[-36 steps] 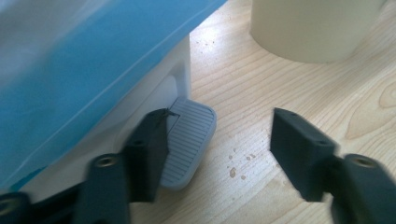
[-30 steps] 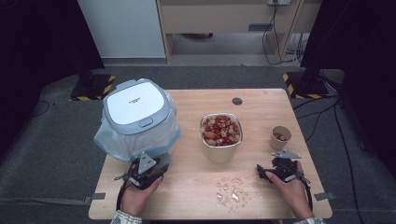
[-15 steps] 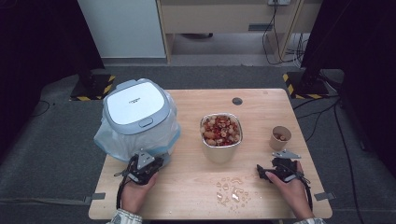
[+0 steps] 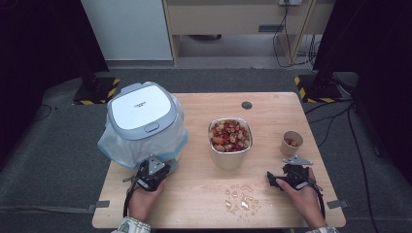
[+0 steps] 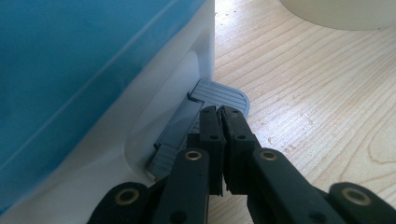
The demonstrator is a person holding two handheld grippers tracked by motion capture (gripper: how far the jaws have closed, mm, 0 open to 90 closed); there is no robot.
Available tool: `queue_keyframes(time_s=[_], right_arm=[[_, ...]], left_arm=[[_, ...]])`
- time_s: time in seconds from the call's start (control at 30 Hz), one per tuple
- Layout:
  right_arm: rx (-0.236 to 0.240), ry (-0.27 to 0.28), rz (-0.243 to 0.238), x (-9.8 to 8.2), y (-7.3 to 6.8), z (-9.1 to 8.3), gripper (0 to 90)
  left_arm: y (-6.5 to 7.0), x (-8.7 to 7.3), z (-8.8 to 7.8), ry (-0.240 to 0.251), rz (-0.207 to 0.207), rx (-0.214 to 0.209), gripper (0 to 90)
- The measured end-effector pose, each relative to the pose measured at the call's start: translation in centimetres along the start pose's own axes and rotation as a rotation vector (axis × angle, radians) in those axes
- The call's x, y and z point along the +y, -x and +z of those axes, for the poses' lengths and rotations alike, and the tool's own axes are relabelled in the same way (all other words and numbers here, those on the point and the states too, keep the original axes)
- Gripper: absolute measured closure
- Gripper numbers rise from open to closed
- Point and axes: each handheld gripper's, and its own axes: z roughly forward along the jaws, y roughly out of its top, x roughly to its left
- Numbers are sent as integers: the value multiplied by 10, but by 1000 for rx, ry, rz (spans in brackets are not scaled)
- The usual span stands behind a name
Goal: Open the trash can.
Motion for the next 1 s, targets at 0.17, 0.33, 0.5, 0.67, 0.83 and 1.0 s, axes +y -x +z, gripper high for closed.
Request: queue_keyframes(time_s=[0.17, 0.33, 0.5, 0.67, 0.83, 1.0], right_arm=[[0, 0, 0, 0, 0, 0, 7], [2, -1, 1, 0, 0, 0, 7], [2, -1, 1, 0, 0, 0, 7], [2, -1, 2, 0, 0, 0, 7], [3, -1, 2, 0, 0, 0, 7], [8, -1, 4, 0, 0, -1, 9]], left_arm=[[1, -2, 2, -2, -2, 3, 880], [3, -1, 4, -12, 11, 17, 887], [2, -3, 6, -18, 1, 8, 892], [4, -3, 9, -42, 28, 19, 895], [3, -5, 12, -47, 7, 9, 894], [2, -5, 12, -45, 3, 3, 894]])
